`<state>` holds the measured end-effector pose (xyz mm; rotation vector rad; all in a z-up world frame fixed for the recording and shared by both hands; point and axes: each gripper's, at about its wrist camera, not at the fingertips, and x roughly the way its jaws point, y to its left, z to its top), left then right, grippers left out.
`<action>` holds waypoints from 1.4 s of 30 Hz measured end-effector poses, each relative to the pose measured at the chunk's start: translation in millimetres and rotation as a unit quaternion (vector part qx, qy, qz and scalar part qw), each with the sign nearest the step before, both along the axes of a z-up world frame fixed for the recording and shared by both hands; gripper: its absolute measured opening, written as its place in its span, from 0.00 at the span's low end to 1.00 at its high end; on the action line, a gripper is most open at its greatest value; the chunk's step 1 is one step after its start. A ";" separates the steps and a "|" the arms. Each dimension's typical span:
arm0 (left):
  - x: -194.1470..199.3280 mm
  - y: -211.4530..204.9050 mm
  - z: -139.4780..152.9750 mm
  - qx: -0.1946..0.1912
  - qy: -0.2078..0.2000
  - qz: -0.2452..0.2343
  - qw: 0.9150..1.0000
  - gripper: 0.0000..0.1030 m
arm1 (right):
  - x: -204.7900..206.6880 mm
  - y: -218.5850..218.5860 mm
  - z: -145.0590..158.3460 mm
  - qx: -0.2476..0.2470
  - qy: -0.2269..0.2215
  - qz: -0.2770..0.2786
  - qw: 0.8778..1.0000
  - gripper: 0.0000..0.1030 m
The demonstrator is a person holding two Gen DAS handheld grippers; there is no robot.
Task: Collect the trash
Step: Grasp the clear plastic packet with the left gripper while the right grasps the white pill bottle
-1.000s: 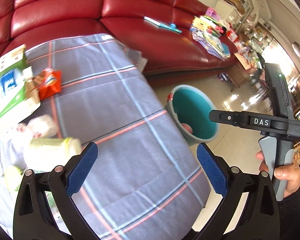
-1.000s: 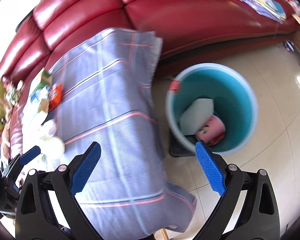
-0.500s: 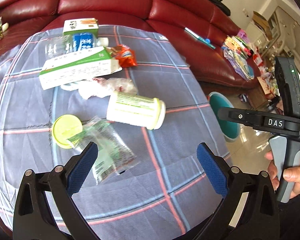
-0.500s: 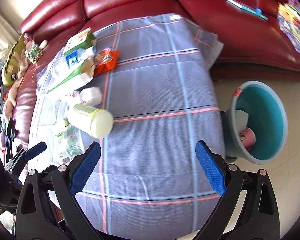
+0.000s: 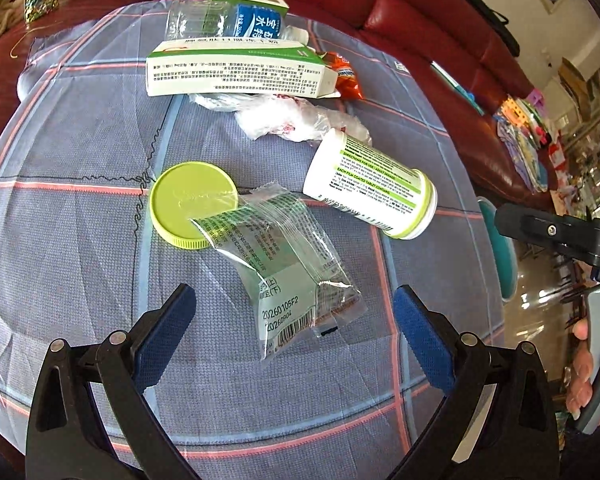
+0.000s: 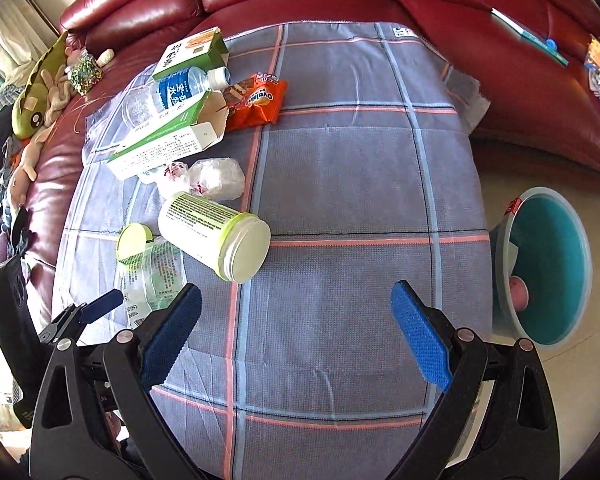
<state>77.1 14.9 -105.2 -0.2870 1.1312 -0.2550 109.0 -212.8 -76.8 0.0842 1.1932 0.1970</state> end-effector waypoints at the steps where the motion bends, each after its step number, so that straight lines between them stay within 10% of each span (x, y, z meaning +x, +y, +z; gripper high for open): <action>1: 1.3 -0.9 -1.5 -0.004 0.000 0.004 1.000 0.92 | 2.4 1.5 -0.9 -0.001 0.001 0.002 1.000 0.89; 6: 2.2 -7.4 -5.1 0.012 -0.008 0.002 1.000 0.49 | 15.0 16.6 -6.4 -0.025 0.003 0.031 0.999 0.89; 9: 1.6 -1.8 -3.9 0.000 -0.008 -0.011 1.000 0.44 | 23.1 29.4 -10.8 -0.044 0.008 0.057 0.997 0.89; 27: -12.7 40.5 -4.4 -0.015 -0.003 -0.030 0.999 0.46 | 55.1 119.0 -52.3 -0.152 0.041 0.234 0.959 0.67; 36: -8.0 30.1 -7.4 -0.008 -0.005 -0.025 1.000 0.57 | 44.1 101.4 -67.8 -0.102 0.072 0.214 0.969 0.52; 42: -11.0 24.0 1.7 0.014 -0.027 -0.018 0.999 0.42 | 42.2 79.5 -62.3 -0.052 0.069 0.163 0.983 0.51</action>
